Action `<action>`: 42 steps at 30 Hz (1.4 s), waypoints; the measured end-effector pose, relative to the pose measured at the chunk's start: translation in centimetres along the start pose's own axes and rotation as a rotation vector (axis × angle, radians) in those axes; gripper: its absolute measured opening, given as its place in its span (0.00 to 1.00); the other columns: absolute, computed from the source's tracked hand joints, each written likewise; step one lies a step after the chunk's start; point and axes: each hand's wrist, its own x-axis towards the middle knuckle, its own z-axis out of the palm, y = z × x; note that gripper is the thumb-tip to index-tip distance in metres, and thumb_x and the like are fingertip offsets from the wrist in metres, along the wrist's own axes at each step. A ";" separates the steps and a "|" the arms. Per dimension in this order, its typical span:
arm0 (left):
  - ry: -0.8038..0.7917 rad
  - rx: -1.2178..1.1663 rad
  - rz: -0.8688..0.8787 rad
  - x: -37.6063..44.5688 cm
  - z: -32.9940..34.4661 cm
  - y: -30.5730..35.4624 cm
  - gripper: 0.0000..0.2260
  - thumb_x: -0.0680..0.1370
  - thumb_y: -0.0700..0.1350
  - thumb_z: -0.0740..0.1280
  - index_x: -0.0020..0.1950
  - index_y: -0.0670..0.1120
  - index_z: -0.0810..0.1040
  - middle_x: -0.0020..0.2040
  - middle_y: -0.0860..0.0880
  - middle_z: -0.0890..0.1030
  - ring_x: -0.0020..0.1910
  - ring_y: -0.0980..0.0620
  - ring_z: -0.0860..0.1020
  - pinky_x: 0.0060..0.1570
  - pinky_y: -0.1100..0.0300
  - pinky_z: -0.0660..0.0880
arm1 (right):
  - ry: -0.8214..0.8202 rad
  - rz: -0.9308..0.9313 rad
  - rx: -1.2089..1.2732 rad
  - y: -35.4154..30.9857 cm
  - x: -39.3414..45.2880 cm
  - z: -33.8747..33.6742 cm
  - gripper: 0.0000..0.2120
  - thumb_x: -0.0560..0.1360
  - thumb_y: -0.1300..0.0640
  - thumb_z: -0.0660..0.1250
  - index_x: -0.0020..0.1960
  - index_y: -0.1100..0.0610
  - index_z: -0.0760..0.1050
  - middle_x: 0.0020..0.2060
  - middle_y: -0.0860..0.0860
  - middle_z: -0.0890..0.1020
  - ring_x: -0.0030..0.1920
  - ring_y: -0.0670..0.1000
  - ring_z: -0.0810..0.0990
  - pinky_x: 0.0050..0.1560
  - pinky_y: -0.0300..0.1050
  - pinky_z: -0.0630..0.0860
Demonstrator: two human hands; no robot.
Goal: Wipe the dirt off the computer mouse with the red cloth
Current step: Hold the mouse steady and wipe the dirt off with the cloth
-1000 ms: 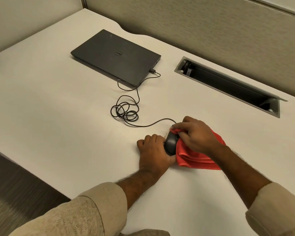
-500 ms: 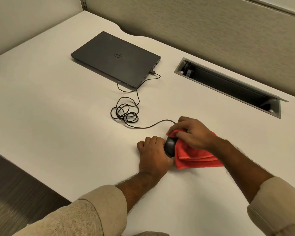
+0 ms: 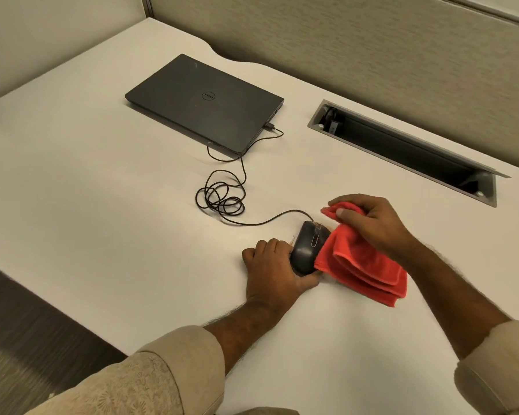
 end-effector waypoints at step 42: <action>0.038 -0.017 0.011 0.0 0.2 0.0 0.26 0.62 0.71 0.71 0.40 0.50 0.72 0.38 0.54 0.74 0.41 0.51 0.71 0.43 0.55 0.57 | -0.035 -0.046 -0.207 2.2 0.0 1.9 0.08 0.73 0.55 0.72 0.50 0.46 0.84 0.43 0.47 0.81 0.47 0.44 0.79 0.52 0.44 0.75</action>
